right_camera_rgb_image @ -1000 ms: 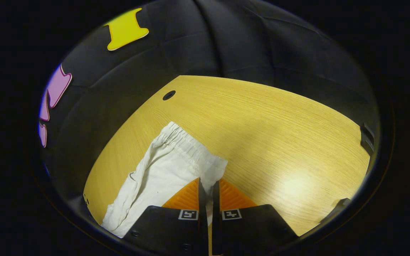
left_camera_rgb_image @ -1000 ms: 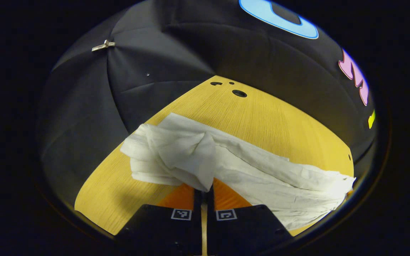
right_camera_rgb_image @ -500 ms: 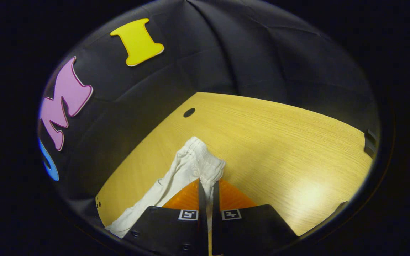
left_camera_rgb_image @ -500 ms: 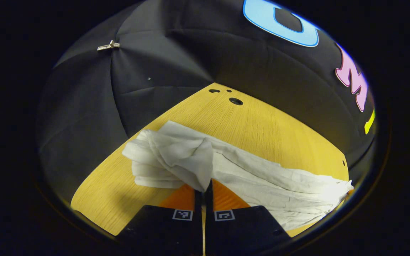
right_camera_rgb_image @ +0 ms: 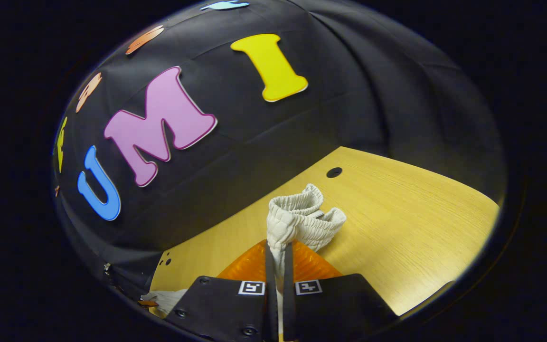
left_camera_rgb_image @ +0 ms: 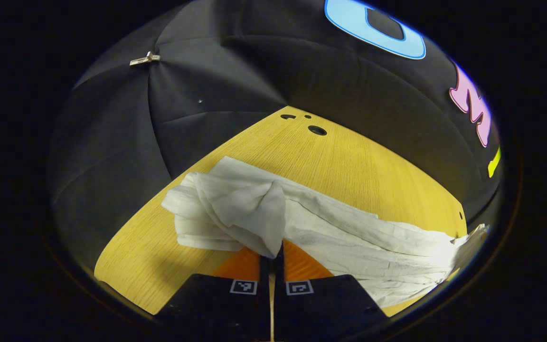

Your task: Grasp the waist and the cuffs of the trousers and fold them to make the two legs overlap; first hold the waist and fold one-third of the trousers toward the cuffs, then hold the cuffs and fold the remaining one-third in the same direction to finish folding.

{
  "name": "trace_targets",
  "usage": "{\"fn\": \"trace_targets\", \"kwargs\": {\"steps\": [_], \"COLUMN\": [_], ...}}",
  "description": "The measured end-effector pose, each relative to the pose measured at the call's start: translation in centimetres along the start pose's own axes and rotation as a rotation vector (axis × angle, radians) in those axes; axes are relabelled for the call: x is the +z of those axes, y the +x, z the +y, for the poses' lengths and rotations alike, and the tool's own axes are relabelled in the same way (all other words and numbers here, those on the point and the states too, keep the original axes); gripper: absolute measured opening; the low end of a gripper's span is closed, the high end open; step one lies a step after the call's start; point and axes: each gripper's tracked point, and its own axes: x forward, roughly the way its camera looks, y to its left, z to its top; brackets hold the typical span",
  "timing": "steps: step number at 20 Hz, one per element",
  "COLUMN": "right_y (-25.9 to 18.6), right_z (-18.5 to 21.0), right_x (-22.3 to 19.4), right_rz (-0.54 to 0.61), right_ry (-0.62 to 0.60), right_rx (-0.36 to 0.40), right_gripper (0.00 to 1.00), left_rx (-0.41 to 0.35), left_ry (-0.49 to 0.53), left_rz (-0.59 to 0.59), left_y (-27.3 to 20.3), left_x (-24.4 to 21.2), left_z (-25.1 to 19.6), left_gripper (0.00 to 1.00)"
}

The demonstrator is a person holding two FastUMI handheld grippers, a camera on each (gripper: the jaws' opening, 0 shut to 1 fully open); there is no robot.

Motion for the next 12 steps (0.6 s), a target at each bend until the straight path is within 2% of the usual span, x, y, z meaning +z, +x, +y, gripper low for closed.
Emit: {"fn": "trace_targets", "kwargs": {"steps": [5,8,12], "right_y": [-0.3,-0.5,-0.3], "right_z": [7.4,12.2,16.8], "right_x": [-0.4,-2.2,-6.3], "right_rz": [0.0,0.028,0.092], "right_ry": [-0.077,-0.117,-0.198], "right_rx": [0.137,0.212,0.285], "right_gripper": [0.09,0.08,0.08], "left_rx": [0.006,0.008,0.006], "left_ry": [-0.005,-0.006,-0.012], "left_rz": [0.002,-0.001,-0.006], "left_y": [0.3,0.4,0.5], "left_x": [-0.1,-0.1,-0.1], "left_z": [0.0,-0.1,-0.2], "left_gripper": [0.08,0.08,0.07]}}
